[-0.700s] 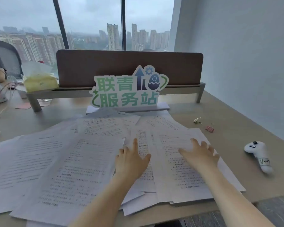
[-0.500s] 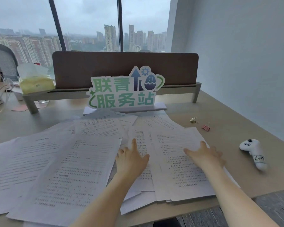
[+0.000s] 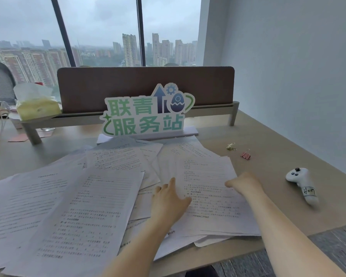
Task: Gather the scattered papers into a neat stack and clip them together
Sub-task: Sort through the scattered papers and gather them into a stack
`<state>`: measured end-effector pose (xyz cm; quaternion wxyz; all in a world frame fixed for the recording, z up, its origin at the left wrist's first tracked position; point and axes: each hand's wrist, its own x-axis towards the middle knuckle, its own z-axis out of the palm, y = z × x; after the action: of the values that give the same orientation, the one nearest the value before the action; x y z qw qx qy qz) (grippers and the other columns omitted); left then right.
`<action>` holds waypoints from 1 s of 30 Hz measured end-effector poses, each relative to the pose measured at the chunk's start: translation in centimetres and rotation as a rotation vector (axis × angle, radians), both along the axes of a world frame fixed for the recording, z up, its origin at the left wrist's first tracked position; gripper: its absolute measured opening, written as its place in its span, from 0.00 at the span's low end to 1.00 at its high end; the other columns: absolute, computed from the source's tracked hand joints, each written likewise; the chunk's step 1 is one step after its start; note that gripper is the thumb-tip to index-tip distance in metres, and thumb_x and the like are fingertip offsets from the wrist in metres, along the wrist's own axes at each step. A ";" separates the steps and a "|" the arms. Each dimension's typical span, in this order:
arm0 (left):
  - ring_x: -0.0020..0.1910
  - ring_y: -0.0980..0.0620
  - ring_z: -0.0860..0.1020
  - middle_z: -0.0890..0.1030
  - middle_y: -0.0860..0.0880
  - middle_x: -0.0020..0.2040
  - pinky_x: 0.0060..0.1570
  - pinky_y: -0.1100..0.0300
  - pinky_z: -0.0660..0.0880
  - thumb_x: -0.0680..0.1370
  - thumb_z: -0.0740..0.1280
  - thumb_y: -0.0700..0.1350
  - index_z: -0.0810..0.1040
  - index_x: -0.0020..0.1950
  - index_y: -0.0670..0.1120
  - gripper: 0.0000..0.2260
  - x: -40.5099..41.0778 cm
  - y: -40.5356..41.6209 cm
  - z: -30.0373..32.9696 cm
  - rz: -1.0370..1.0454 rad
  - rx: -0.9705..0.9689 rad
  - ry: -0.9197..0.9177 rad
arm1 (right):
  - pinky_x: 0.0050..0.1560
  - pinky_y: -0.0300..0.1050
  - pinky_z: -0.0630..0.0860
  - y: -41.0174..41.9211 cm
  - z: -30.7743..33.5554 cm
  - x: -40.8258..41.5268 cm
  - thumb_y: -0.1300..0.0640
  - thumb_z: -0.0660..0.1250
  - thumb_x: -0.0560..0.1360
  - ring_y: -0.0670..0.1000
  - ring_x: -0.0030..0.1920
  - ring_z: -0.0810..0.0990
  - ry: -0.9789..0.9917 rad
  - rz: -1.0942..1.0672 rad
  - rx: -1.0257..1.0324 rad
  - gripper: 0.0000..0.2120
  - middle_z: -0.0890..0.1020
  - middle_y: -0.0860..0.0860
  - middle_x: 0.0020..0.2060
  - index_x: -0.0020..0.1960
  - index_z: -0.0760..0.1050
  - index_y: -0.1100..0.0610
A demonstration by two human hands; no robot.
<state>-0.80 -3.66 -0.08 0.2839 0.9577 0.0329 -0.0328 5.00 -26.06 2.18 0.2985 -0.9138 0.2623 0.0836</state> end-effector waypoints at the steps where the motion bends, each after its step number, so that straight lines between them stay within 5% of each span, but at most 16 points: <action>1: 0.71 0.43 0.62 0.69 0.49 0.73 0.67 0.51 0.63 0.74 0.64 0.59 0.54 0.78 0.50 0.37 0.0 -0.2 -0.1 -0.012 0.006 -0.003 | 0.43 0.43 0.73 0.0 0.1 0.0 0.54 0.72 0.71 0.56 0.40 0.78 -0.014 -0.004 0.040 0.12 0.76 0.52 0.35 0.45 0.73 0.60; 3: 0.71 0.44 0.63 0.70 0.50 0.72 0.66 0.52 0.63 0.73 0.65 0.57 0.55 0.78 0.50 0.36 -0.1 -0.4 -0.2 -0.037 0.011 -0.012 | 0.42 0.44 0.72 0.0 0.3 -0.2 0.56 0.72 0.71 0.54 0.38 0.77 -0.021 -0.009 0.108 0.12 0.78 0.53 0.37 0.48 0.74 0.62; 7: 0.72 0.45 0.63 0.70 0.50 0.72 0.66 0.53 0.62 0.73 0.66 0.56 0.56 0.78 0.52 0.36 0.0 -0.5 -0.4 -0.045 0.020 -0.018 | 0.50 0.46 0.71 0.3 0.4 -0.7 0.60 0.73 0.73 0.60 0.59 0.78 -0.013 -0.026 0.242 0.25 0.77 0.61 0.61 0.66 0.71 0.68; 13: 0.72 0.47 0.64 0.71 0.50 0.72 0.69 0.52 0.65 0.75 0.66 0.56 0.63 0.76 0.53 0.30 0.5 1.6 -0.4 -0.016 -0.090 -0.054 | 0.47 0.50 0.77 -0.6 -0.6 -1.1 0.64 0.71 0.72 0.60 0.49 0.82 -0.113 -0.001 0.305 0.15 0.82 0.60 0.50 0.57 0.76 0.64; 16: 0.75 0.45 0.58 0.63 0.50 0.77 0.71 0.48 0.59 0.75 0.64 0.58 0.61 0.77 0.53 0.31 0.4 4.5 0.2 0.064 0.149 -0.115 | 0.49 0.52 0.80 -1.7 -0.7 -1.2 0.62 0.72 0.71 0.61 0.47 0.83 -0.194 -0.020 0.328 0.12 0.83 0.59 0.47 0.53 0.78 0.63; 20: 0.78 0.38 0.48 0.49 0.46 0.80 0.72 0.35 0.51 0.70 0.63 0.59 0.48 0.79 0.56 0.41 0.2 8.3 0.5 0.177 0.243 0.119 | 0.44 0.49 0.76 -2.3 0.0 -1.8 0.64 0.71 0.74 0.60 0.44 0.80 -0.257 -0.083 0.435 0.10 0.81 0.60 0.46 0.54 0.76 0.65; 24: 0.77 0.38 0.51 0.52 0.46 0.80 0.71 0.36 0.56 0.69 0.64 0.58 0.48 0.78 0.56 0.41 -0.2 9.7 0.6 0.175 0.230 0.215 | 0.35 0.44 0.72 -2.4 0.1 -2.1 0.64 0.70 0.75 0.55 0.39 0.78 -0.302 -0.108 0.517 0.09 0.80 0.58 0.45 0.54 0.74 0.62; 30: 0.79 0.44 0.49 0.52 0.52 0.80 0.74 0.39 0.47 0.76 0.59 0.60 0.52 0.79 0.58 0.33 -0.1 7.0 0.6 -0.026 0.223 0.125 | 0.50 0.55 0.79 -1.3 -0.5 -2.2 0.66 0.70 0.76 0.59 0.44 0.81 -0.310 -0.112 0.657 0.09 0.81 0.56 0.41 0.55 0.75 0.60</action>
<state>-0.93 3.36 0.57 0.1728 0.9798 0.0414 -0.0920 2.85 -27.38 1.71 0.6165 -0.7552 0.2226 0.0077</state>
